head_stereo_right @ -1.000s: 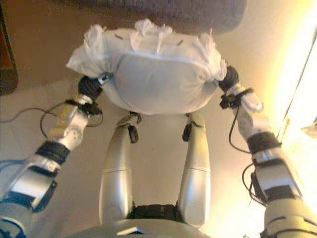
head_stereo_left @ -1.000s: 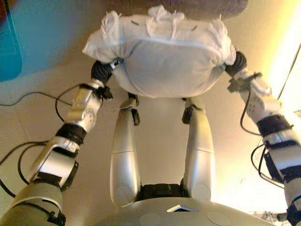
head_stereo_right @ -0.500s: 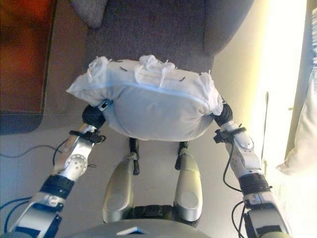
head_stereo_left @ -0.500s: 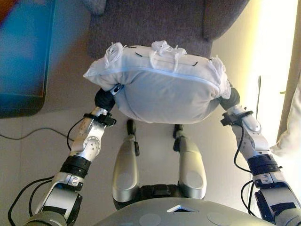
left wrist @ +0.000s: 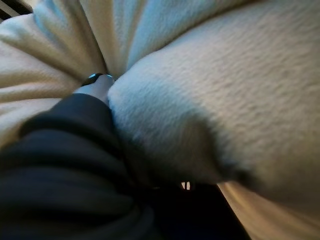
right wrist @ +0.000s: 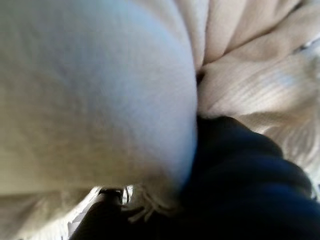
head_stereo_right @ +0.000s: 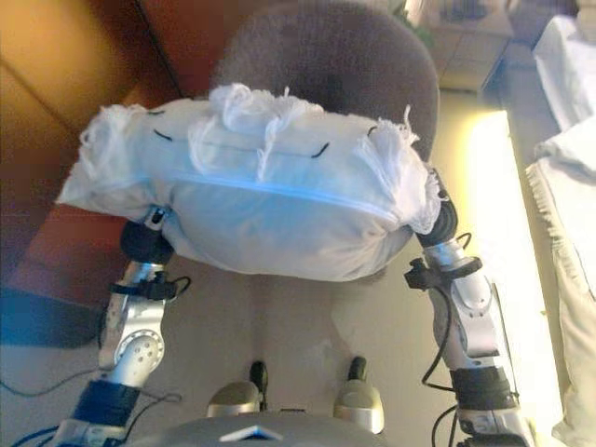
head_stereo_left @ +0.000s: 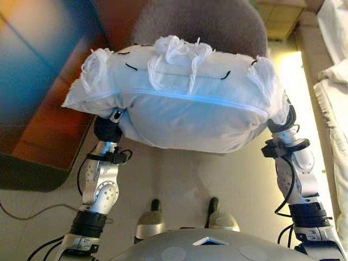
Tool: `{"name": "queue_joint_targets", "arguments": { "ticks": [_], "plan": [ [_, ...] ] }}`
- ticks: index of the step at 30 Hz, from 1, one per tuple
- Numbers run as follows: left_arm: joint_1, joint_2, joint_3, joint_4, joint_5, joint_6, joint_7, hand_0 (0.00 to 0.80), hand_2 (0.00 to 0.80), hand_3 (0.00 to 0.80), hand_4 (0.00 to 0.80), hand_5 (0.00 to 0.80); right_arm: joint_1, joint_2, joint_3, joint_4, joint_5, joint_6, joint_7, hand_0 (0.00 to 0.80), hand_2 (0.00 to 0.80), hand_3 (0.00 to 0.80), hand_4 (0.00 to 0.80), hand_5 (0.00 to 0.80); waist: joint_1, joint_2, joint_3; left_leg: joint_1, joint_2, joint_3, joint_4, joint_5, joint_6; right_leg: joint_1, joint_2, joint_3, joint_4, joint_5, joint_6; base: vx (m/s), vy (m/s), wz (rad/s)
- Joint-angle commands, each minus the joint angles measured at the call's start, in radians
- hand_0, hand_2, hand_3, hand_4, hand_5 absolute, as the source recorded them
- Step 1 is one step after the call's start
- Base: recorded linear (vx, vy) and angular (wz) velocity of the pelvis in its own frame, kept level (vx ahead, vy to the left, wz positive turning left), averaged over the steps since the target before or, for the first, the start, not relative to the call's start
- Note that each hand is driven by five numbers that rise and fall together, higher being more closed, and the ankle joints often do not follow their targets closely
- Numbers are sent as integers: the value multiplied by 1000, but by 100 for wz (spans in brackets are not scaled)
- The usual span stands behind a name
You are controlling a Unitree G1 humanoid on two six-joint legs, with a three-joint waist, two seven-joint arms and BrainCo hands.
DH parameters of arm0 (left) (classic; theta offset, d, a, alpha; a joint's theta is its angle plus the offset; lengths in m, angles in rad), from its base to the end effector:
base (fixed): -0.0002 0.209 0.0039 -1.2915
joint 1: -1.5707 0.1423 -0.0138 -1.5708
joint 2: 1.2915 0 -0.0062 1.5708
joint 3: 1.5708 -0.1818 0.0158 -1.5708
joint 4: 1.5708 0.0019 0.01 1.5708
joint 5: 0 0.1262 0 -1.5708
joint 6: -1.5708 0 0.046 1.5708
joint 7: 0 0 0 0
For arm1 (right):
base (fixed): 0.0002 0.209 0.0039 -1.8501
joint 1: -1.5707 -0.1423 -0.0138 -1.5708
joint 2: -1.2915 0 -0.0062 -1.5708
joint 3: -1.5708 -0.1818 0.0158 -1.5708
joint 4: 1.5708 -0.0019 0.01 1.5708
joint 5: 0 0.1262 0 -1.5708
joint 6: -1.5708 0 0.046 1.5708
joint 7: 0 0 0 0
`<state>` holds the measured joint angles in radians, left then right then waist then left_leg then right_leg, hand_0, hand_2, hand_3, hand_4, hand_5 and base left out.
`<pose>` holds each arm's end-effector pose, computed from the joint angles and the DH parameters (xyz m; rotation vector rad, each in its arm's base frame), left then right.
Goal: Pick up the cushion and take it to the sofa
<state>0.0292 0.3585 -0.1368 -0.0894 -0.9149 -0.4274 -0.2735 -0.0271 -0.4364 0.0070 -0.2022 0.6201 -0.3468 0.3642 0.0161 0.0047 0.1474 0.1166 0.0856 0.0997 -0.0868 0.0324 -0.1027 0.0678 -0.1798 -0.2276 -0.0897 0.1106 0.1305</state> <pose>0.1823 0.1982 0.0745 -0.5307 -0.4584 -0.2891 0.1894 -0.2149 0.1150 0.1022 -0.5743 0.4396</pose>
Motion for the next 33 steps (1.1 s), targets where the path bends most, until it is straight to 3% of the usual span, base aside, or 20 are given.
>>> {"name": "queue_joint_targets", "arguments": {
  "ticks": [1, 4, 12, 15, 18, 22, 25, 27, 31, 33],
  "plan": [
    [-63, 0, -79, -146, 95, -39, -23, 800, 800, 800, 800, 800, -10, 34, 34, -154, 28, -79, -15, 800, 800, 800, 800, 800, 5, -20, -88, -10, -17, -46, 6, -75, 64, 57, 6, 11, 67, -138, -9, 5, -95, 3],
    [-72, 17, -75, -154, 84, -39, -32, 800, 800, 800, 800, 800, 4, 36, 36, -157, 4, -102, -70, 800, 800, 800, 800, 800, -11, -23, -87, -4, -17, -80, 5, -73, 67, 63, 39, 73, 65, -149, -26, -5, -137, 26],
    [-106, 25, -92, -152, 62, -31, -9, 800, 800, 800, 800, 800, -61, -4, 76, -137, -38, -83, -130, 800, 800, 800, 800, 800, -2, -31, -61, -13, 38, -77, 28, -51, 28, 75, 84, 77, 65, -167, -65, -56, -209, 13],
    [-94, 25, -85, -154, 55, -48, -6, 800, 800, 800, 800, 800, -76, -27, 89, -125, -17, -79, -117, 800, 800, 800, 800, 800, -6, -55, -28, -78, 57, -67, 237, -77, 21, 52, 78, 88, 102, -167, -90, -80, -208, -3],
    [-73, 20, -76, -149, 66, -65, -15, 800, 800, 800, 800, 800, -66, -21, 109, -106, -16, -117, -98, 800, 800, 800, 800, 800, -7, -69, 24, -183, 61, -42, 465, -43, 43, 47, 88, 97, 139, -166, -117, -64, -199, -21],
    [-77, 10, -80, -156, 87, -65, -17, 800, 800, 800, 800, 800, -87, -7, 142, -99, -68, -135, -118, 800, 800, 800, 800, 800, 25, -36, 74, -253, -37, -110, 425, 2, 52, 64, 130, 134, 179, -199, -121, 46, -52, -21],
    [-78, 6, -94, -141, 84, -68, 6, 800, 800, 800, 800, 800, -111, -11, 163, -94, -80, -114, -143, 800, 800, 800, 800, 800, 46, -2, 86, -269, -68, -153, 279, 72, 43, 94, 174, 182, 185, -230, -128, 245, 23, -45],
    [-71, 6, -100, -131, 86, -74, 10, 800, 800, 800, 800, 800, -108, -15, 168, -79, -74, -108, -132, 800, 800, 800, 800, 800, 58, 15, 82, -276, -76, -183, 195, 123, 34, 119, 197, 206, 200, -258, -133, 388, 39, -36],
    [-16, -2, -94, -140, 90, -78, 10, 800, 800, 800, 800, 800, -74, 0, 189, -87, -76, -84, -122, 800, 800, 800, 800, 800, 95, 37, 77, -300, -70, -309, 42, 229, 10, 171, 246, 285, 261, -336, -151, 492, 39, 18],
    [7, -8, -89, -145, 87, -80, 13, 800, 800, 800, 800, 800, -63, 4, 199, -87, -73, -82, -122, 800, 800, 800, 800, 800, 107, 37, 80, -324, -56, -354, 6, 228, 4, 180, 254, 314, 303, -374, -159, 540, 67, 1]
  ]
}}
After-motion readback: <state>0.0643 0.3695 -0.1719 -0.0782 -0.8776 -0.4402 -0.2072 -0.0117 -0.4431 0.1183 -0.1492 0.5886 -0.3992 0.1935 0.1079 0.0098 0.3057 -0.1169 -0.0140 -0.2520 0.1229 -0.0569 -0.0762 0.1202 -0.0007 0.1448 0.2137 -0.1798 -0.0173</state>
